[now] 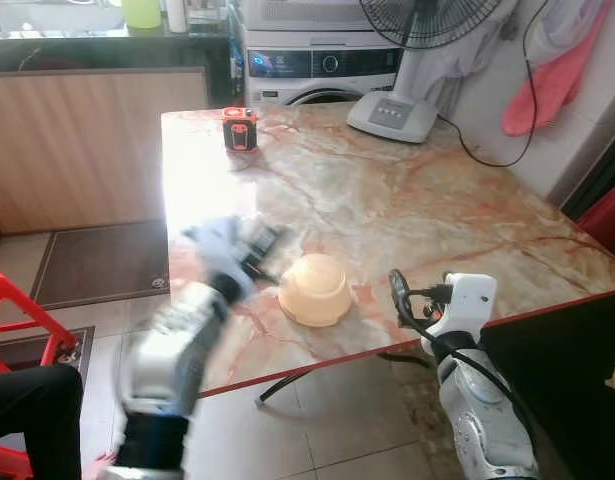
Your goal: Restocking fridge
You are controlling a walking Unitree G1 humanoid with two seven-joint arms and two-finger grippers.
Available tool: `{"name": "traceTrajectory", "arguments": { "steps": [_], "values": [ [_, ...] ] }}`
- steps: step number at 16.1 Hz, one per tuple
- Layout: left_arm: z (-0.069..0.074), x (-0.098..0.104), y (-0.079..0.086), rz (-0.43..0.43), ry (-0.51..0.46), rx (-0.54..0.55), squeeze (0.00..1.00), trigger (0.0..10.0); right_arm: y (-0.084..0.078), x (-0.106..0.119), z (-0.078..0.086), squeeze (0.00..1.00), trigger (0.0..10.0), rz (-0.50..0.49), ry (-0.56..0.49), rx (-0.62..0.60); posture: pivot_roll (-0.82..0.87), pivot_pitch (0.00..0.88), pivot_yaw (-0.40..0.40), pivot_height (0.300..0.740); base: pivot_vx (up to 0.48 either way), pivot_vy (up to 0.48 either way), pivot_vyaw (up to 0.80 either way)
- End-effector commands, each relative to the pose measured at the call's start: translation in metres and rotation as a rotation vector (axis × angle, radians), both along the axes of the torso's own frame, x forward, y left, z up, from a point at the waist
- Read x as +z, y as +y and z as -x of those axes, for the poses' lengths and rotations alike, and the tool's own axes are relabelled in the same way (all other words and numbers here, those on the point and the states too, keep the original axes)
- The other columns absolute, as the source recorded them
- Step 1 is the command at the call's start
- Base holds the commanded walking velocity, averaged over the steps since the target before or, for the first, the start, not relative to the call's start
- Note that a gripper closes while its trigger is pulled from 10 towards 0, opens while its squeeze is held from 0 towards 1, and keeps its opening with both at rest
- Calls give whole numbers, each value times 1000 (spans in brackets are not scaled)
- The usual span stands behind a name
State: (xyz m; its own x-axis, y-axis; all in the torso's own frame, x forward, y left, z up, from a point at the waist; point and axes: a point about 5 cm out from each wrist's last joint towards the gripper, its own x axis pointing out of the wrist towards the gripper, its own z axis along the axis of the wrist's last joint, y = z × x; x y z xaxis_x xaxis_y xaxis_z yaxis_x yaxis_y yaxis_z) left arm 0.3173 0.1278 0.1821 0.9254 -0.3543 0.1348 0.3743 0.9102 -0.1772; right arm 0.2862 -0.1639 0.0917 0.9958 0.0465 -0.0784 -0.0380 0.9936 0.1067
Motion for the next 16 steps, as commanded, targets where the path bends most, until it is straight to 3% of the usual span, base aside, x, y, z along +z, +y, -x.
{"name": "traceTrajectory", "arguments": {
  "steps": [1, 2, 5, 12, 16],
  "values": [
    [-2, -1, 6, -56, -13, 60, 0, 10000, -1, 2, -3, 0, 10000, 9, 6, -4, -60, 0, -77, 740, 0, 0, 0],
    [-5, -12, 22, -89, 24, 166, 0, 10000, 4, 6, -5, 0, 10000, 59, -4, 31, -62, 0, -78, 740, 0, 0, 0],
    [-4, -31, 29, -163, 63, 215, 0, 10000, 15, 8, -8, 0, 10000, 142, -4, 97, -61, 0, -82, 740, 0, 0, 0],
    [-10, -64, 12, -179, 148, 185, 0, 10000, 61, -3, -8, 0, 10000, 249, 49, 294, -61, 0, -85, 740, 0, 0, 0],
    [-18, -61, 1, -173, 116, 171, 0, 10000, 76, -2, -10, 0, 10000, 255, 53, 354, -66, 0, -88, 740, 0, 0, 0]
  ]
}}
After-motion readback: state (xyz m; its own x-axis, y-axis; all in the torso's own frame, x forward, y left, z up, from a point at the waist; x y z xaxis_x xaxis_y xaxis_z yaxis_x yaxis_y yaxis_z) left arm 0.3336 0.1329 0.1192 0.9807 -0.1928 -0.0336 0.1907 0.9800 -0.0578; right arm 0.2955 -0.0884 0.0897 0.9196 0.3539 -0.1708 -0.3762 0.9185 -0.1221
